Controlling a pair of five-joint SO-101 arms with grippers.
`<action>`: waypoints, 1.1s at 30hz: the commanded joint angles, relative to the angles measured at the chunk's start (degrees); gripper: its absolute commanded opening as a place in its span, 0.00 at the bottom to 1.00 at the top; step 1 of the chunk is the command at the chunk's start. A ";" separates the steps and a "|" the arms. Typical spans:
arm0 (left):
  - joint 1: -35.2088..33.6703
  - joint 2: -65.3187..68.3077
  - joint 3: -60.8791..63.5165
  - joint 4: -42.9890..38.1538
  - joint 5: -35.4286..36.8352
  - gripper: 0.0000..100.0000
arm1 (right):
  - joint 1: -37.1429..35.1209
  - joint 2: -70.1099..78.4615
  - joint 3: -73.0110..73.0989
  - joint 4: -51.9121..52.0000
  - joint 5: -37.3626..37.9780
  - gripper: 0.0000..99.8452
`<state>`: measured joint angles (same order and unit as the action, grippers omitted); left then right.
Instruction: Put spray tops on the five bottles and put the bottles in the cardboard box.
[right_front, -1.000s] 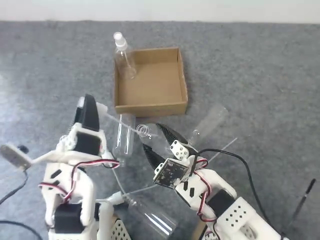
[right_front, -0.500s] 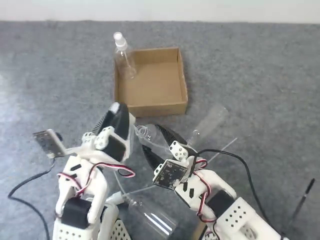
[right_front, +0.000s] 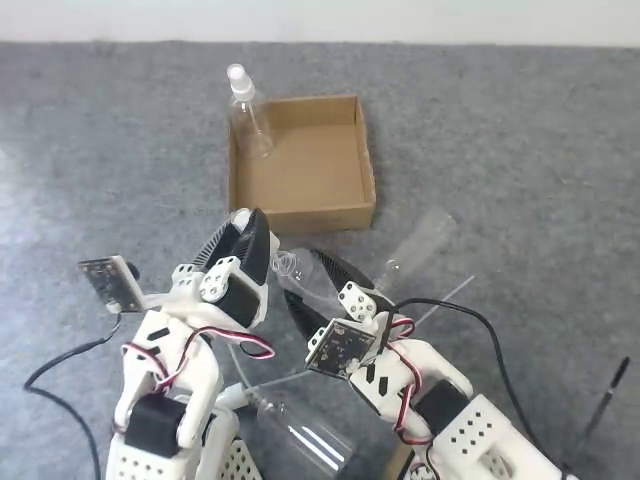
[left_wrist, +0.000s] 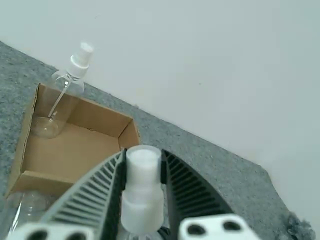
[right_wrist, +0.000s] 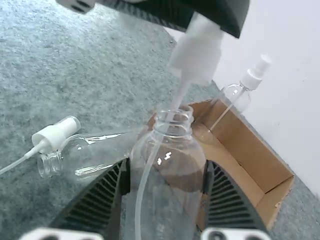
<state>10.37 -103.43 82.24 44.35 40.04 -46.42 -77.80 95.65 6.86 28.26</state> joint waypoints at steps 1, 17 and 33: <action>0.26 0.44 -0.40 -1.58 -0.62 0.02 | 0.22 -1.27 1.14 0.22 0.26 0.09; -0.09 0.35 -1.63 2.02 -0.18 0.24 | 0.22 -1.27 1.14 0.22 0.26 0.09; -11.60 0.35 -8.13 4.84 9.14 0.24 | 0.31 -1.27 1.23 0.22 0.26 0.09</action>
<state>0.00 -103.43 77.23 49.54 48.22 -46.33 -77.80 95.65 6.86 28.18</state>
